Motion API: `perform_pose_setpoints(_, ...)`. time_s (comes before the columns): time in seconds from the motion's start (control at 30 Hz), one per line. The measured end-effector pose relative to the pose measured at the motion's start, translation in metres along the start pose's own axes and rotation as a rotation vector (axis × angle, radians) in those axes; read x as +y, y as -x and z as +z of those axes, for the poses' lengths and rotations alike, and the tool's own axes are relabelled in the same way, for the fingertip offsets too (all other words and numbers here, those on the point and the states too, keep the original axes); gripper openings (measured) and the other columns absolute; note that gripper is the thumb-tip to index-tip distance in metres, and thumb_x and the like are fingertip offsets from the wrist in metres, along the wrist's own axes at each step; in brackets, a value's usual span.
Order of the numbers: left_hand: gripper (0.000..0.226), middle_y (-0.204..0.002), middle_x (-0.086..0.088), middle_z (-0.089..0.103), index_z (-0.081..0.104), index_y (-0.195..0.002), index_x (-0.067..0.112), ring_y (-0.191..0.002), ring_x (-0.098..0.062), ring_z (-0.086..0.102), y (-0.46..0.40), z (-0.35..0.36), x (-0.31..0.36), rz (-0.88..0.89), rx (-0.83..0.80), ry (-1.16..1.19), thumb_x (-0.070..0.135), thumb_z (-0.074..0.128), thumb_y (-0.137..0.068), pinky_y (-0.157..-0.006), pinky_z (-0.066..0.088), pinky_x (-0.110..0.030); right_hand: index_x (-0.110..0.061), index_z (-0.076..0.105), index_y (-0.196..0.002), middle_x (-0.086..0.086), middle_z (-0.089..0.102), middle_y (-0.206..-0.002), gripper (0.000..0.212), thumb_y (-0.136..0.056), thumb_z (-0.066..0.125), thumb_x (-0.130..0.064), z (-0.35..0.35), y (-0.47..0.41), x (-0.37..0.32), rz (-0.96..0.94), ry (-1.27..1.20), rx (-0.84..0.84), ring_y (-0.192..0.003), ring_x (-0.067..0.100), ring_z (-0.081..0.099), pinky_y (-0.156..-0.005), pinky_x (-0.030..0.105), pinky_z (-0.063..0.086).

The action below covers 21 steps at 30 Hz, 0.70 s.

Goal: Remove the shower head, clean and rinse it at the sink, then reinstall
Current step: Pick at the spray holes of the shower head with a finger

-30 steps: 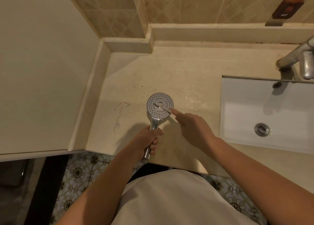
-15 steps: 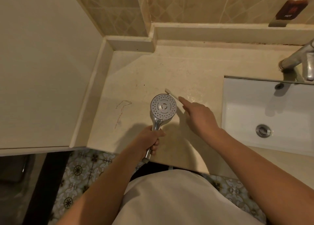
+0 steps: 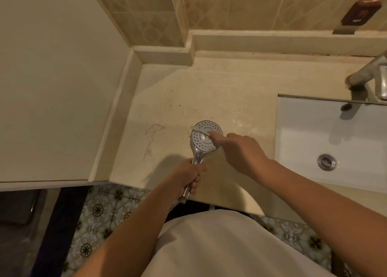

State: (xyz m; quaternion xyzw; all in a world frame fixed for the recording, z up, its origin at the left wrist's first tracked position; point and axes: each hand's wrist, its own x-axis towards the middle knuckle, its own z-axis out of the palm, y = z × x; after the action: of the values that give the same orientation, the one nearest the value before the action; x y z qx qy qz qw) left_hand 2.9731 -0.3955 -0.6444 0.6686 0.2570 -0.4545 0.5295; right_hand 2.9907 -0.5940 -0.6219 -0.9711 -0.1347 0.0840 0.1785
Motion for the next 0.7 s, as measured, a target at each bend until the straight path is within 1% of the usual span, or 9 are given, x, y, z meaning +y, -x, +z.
perform_pose_setpoints(0.1,0.018,-0.048,0.005,0.046,0.055,-0.111,0.016,-0.037,-0.009,0.037,-0.001,-0.001,-0.002,0.007,0.001,0.003,0.021,0.063,-0.096,-0.038,0.035,-0.021,-0.033,0.047,-0.141,0.0,0.056,-0.069,0.063,-0.086,0.054,-0.003,0.008,0.013,-0.008,-0.071,0.015,-0.071,-0.036,0.006,0.022,-0.037,0.018,0.015)
perform_pose_setpoints(0.13,0.018,-0.048,0.005,0.046,0.056,-0.111,0.016,-0.037,-0.009,0.037,-0.001,-0.001,-0.001,0.006,0.005,0.004,0.022,0.063,-0.096,-0.038,0.035,-0.021,-0.033,0.046,-0.141,0.0,0.055,-0.067,0.061,-0.087,0.053,-0.004,0.008,0.011,-0.006,-0.047,0.022,-0.057,-0.036,0.006,0.022,-0.038,0.018,0.014)
perform_pose_setpoints(0.23,0.017,-0.046,0.005,0.046,0.056,-0.11,0.017,-0.036,-0.009,0.037,-0.002,0.0,0.003,-0.005,0.009,0.013,0.022,0.063,-0.095,-0.038,0.035,-0.02,-0.037,0.044,-0.137,-0.002,0.044,-0.062,0.052,-0.093,0.048,-0.009,0.002,-0.001,0.005,0.101,0.0,0.041,-0.042,0.016,0.035,-0.04,0.022,0.024)
perform_pose_setpoints(0.3,0.018,-0.047,0.005,0.045,0.056,-0.109,0.016,-0.036,-0.009,0.036,-0.002,0.003,0.004,-0.013,-0.003,0.04,0.022,0.064,-0.094,-0.038,0.034,-0.02,-0.037,0.041,-0.139,-0.001,0.045,-0.064,0.055,-0.092,0.048,-0.009,-0.002,-0.004,0.005,0.154,-0.024,0.058,-0.046,0.02,0.039,-0.042,0.022,0.02)
perform_pose_setpoints(0.37,0.018,-0.048,0.005,0.045,0.056,-0.108,0.016,-0.036,-0.009,0.036,-0.002,0.005,0.003,-0.027,-0.014,0.053,0.022,0.065,-0.093,-0.038,0.034,-0.02,-0.033,0.044,-0.141,0.0,0.049,-0.066,0.058,-0.091,0.052,-0.006,-0.001,0.004,0.0,0.087,-0.042,0.028,-0.043,0.013,0.036,-0.04,0.02,0.015)
perform_pose_setpoints(0.47,0.018,-0.048,0.004,0.045,0.057,-0.109,0.017,-0.036,-0.01,0.037,-0.001,0.003,0.001,-0.014,-0.006,0.031,0.023,0.065,-0.093,-0.039,0.035,-0.02,-0.029,0.06,-0.132,0.003,0.064,-0.07,0.065,-0.073,0.069,-0.003,0.006,0.023,-0.008,-0.101,0.014,-0.051,-0.039,0.008,0.026,-0.039,0.016,0.004)
perform_pose_setpoints(0.53,0.019,-0.048,0.003,0.046,0.057,-0.111,0.018,-0.037,-0.01,0.037,-0.003,0.002,0.003,0.011,-0.006,0.01,0.022,0.065,-0.094,-0.038,0.035,-0.02,-0.035,0.056,-0.134,-0.001,0.057,-0.067,0.061,-0.081,0.065,-0.006,0.007,0.022,-0.002,-0.068,-0.001,-0.047,-0.04,0.013,0.03,-0.038,0.018,0.013)
perform_pose_setpoints(0.6,0.02,-0.048,0.003,0.047,0.057,-0.111,0.018,-0.036,-0.01,0.037,-0.004,0.004,0.006,0.017,-0.02,0.005,0.023,0.066,-0.093,-0.038,0.035,-0.02,-0.04,0.044,-0.141,-0.004,0.047,-0.07,0.055,-0.094,0.051,-0.013,0.008,0.011,0.011,0.074,-0.049,0.026,-0.048,0.018,0.04,-0.044,0.024,0.027)
perform_pose_setpoints(0.7,0.02,-0.048,0.003,0.047,0.058,-0.11,0.018,-0.036,-0.01,0.037,-0.004,0.006,0.007,0.012,-0.034,0.007,0.024,0.066,-0.092,-0.038,0.035,-0.02,-0.042,0.035,-0.144,0.0,0.051,-0.075,0.05,-0.098,0.04,-0.022,0.008,0.004,0.021,0.203,-0.104,0.063,-0.061,0.024,0.048,-0.051,0.029,0.031)
